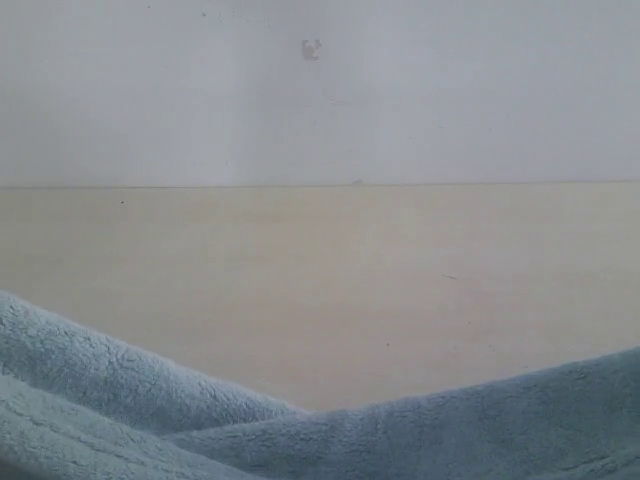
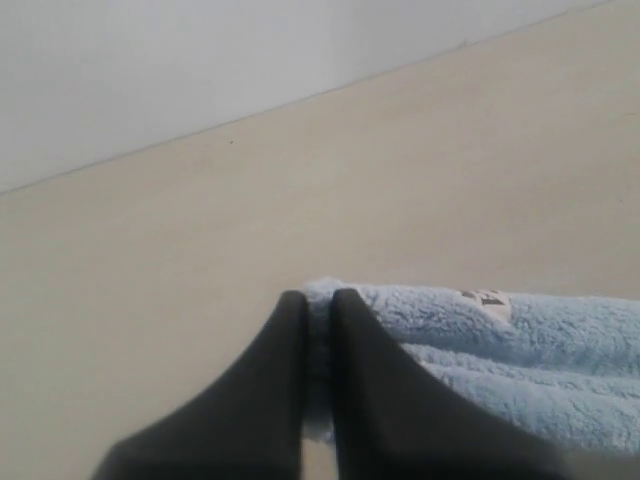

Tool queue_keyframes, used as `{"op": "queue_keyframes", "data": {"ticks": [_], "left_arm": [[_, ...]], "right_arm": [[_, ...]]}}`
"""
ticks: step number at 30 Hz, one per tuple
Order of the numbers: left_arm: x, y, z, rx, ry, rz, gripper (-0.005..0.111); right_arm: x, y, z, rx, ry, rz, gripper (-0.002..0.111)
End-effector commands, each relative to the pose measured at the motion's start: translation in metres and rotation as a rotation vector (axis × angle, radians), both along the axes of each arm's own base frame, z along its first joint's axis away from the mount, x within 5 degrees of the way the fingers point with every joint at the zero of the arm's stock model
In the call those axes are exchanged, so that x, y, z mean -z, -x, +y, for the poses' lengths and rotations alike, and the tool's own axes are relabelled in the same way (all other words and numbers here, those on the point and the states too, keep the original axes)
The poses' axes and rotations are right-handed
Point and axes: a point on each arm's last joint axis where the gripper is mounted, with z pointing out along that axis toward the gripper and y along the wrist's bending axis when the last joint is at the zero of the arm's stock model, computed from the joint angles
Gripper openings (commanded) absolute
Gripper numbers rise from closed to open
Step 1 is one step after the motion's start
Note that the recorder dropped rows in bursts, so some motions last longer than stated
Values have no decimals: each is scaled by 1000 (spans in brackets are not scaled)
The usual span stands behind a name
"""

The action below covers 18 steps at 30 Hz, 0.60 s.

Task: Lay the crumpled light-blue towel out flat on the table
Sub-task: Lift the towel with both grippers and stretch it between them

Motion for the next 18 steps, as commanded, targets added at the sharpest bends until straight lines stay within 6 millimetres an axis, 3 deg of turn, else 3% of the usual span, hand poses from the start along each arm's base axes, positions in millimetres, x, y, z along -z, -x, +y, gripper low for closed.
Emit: {"op": "queue_keyframes", "data": {"ticks": [1, 5, 8, 13, 18], "left_arm": [[28, -43, 4, -71, -27, 113, 4], [61, -87, 6, -124, -43, 225, 4], [75, -117, 3, -118, -45, 260, 4], [94, -169, 8, -157, -10, 280, 4], [98, -222, 20, -202, 20, 277, 4]], "right_arm": [[5, -42, 4, -38, 25, 162, 0], [15, -93, 15, -73, 45, 295, 0], [26, -133, 22, -93, 63, 335, 0], [68, -210, 34, -123, 96, 466, 0], [103, -281, 21, -80, 81, 525, 0]]}}
